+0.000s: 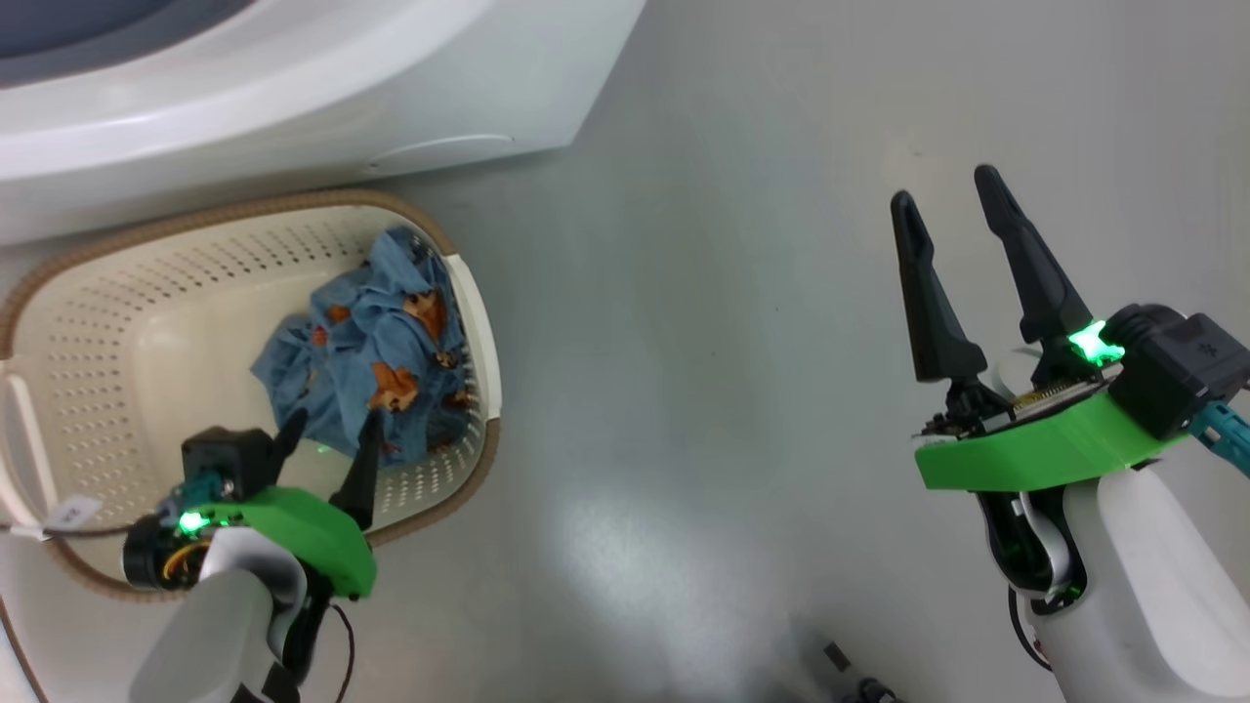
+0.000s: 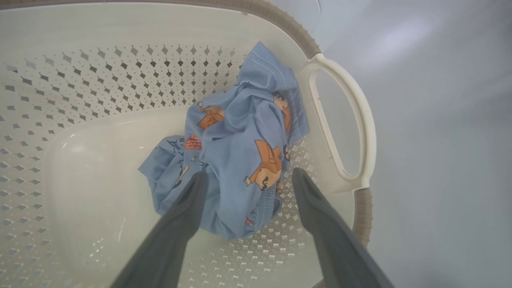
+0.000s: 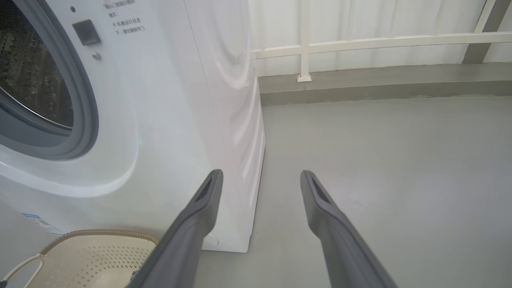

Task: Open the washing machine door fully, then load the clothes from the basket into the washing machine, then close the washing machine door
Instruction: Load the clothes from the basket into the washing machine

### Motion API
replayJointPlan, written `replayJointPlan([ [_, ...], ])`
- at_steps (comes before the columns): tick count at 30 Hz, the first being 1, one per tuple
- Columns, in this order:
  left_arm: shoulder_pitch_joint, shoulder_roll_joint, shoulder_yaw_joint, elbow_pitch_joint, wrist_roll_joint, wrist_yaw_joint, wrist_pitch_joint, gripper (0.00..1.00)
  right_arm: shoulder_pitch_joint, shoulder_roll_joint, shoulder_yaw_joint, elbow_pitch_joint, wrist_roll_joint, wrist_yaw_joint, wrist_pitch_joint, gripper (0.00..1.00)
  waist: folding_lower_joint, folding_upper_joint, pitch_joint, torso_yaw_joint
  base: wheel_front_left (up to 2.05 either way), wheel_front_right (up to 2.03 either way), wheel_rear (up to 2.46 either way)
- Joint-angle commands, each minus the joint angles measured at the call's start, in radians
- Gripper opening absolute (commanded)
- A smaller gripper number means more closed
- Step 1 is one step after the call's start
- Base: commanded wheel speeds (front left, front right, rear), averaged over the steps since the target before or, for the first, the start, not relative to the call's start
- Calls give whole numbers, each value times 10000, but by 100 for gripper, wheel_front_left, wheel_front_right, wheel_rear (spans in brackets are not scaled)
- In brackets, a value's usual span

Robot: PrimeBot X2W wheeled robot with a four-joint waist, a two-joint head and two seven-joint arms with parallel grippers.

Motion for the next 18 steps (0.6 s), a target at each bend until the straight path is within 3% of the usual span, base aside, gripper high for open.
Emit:
replayJointPlan([
  [1, -91, 303, -49, 55, -248, 8, 30, 100, 6, -16, 157, -279, -125, 44, -80, 100, -1, -1, 218, -123, 0, 0, 0],
  [18, -1838, 1127, -2270, 942, -2062, 8, 663, 100, -575, 185, 312, -446, -109, 44, -80, 100, -1, -1, 1498, -441, 0, 0, 0],
])
